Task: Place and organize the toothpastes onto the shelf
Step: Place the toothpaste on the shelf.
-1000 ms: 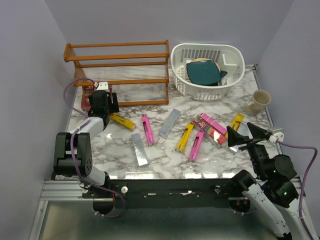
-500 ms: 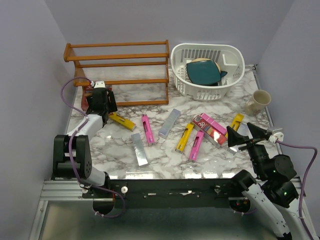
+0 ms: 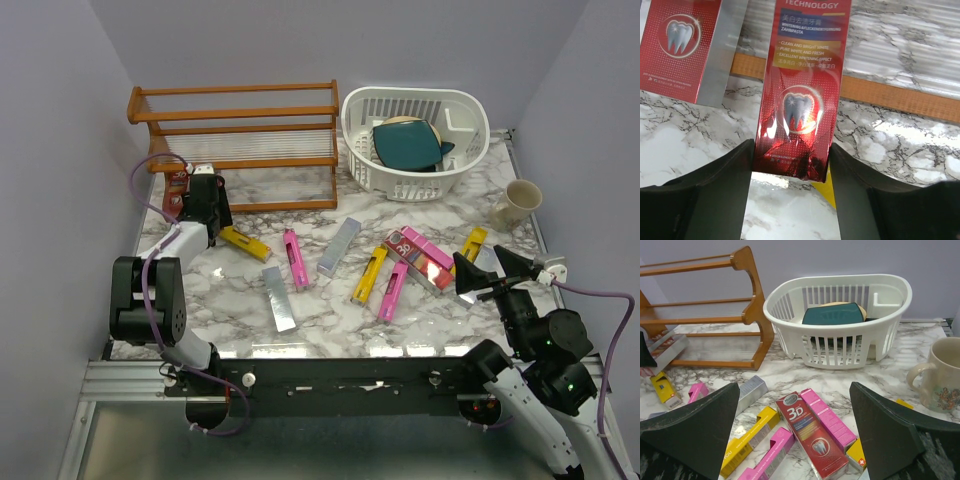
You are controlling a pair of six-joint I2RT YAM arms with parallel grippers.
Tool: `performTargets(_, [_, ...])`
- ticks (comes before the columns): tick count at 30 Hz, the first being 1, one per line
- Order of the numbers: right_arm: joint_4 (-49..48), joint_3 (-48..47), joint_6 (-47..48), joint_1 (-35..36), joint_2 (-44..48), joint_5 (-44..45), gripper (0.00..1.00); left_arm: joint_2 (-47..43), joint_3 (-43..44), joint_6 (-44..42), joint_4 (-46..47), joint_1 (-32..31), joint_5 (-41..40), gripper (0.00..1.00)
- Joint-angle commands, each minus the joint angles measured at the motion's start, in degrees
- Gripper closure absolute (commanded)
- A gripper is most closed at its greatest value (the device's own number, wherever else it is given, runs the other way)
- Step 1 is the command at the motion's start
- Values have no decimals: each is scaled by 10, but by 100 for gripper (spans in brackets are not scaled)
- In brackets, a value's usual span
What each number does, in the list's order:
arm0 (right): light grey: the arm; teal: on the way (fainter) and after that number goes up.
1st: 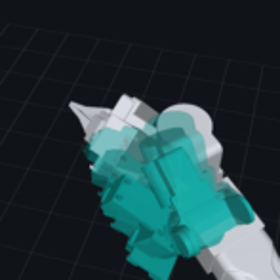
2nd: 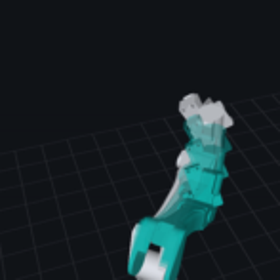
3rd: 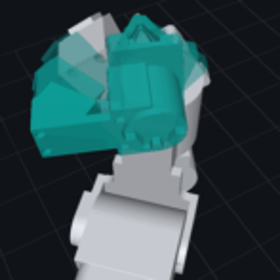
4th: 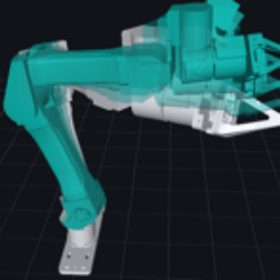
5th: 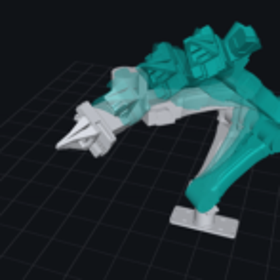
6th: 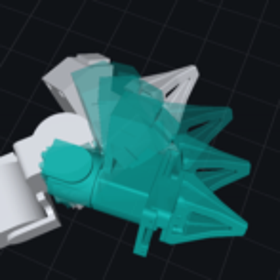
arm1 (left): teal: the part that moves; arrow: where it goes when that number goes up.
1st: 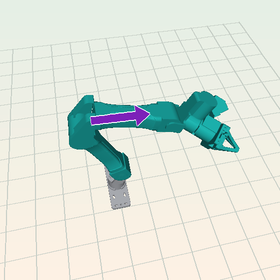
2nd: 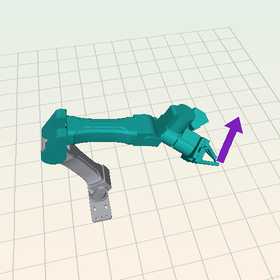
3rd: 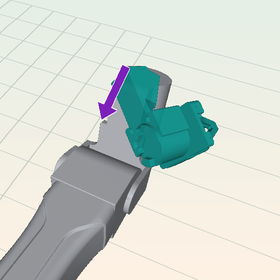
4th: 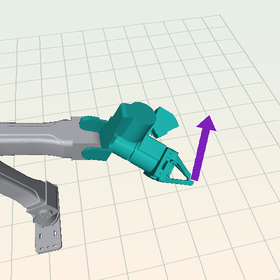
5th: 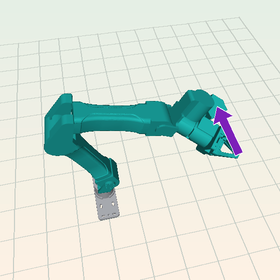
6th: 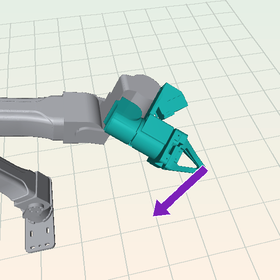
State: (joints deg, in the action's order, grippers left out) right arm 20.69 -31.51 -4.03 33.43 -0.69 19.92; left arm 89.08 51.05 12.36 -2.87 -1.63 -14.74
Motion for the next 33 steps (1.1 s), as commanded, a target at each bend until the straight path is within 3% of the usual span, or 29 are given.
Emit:
performTargets(1, [10,-12,1,5,165,1,0,-1,17,-13,6,-2,-41,39])
performTargets(10, [10,-11,1,5,166,0,0,13,27,-41,26,27,-39,40])
performTargets(21, [11,-11,2,5,165,2,0,35,48,-66,59,69,43,37])
performTargets(33, [10,-12,3,5,166,5,0,15,44,-36,44,69,11,13])
